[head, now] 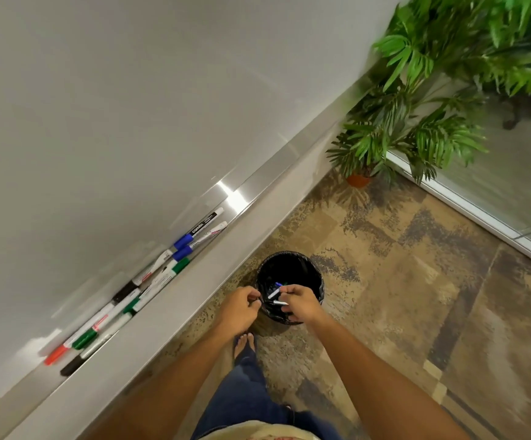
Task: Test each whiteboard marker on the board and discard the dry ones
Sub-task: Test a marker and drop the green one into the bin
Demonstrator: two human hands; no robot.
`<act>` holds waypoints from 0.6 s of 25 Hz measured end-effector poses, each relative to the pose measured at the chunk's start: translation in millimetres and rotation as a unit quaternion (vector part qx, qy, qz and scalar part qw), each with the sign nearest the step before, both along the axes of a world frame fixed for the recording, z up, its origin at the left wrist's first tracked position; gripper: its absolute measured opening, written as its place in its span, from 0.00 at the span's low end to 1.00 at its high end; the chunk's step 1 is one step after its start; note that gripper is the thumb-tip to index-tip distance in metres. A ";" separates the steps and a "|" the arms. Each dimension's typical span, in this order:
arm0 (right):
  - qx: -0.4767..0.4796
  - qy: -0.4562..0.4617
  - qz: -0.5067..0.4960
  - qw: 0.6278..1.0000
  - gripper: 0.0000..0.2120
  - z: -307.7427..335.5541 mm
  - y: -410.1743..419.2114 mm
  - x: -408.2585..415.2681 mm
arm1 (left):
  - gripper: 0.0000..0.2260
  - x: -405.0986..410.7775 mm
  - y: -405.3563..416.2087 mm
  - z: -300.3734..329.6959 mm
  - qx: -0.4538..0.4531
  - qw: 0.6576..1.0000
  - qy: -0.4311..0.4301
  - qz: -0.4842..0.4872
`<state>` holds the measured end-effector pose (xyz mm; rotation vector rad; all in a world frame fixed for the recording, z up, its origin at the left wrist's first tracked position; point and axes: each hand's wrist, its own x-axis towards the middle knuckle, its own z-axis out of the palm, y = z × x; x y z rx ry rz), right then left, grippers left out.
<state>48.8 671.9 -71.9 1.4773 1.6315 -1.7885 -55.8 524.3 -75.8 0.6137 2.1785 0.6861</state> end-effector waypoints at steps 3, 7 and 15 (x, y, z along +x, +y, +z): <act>0.021 0.050 0.031 0.998 0.08 26.2 -10.5 3.0 | 0.12 13.1 -22.0 22.1 0.006 0.999 0.015 0.042; 0.039 0.112 0.074 0.990 0.10 52.9 -29.1 4.8 | 0.10 32.5 -51.9 45.3 0.016 0.994 0.048 0.101; 0.064 0.185 0.216 0.957 0.11 87.4 -100.7 -5.7 | 0.09 64.3 -135.1 80.1 0.018 0.971 0.105 0.216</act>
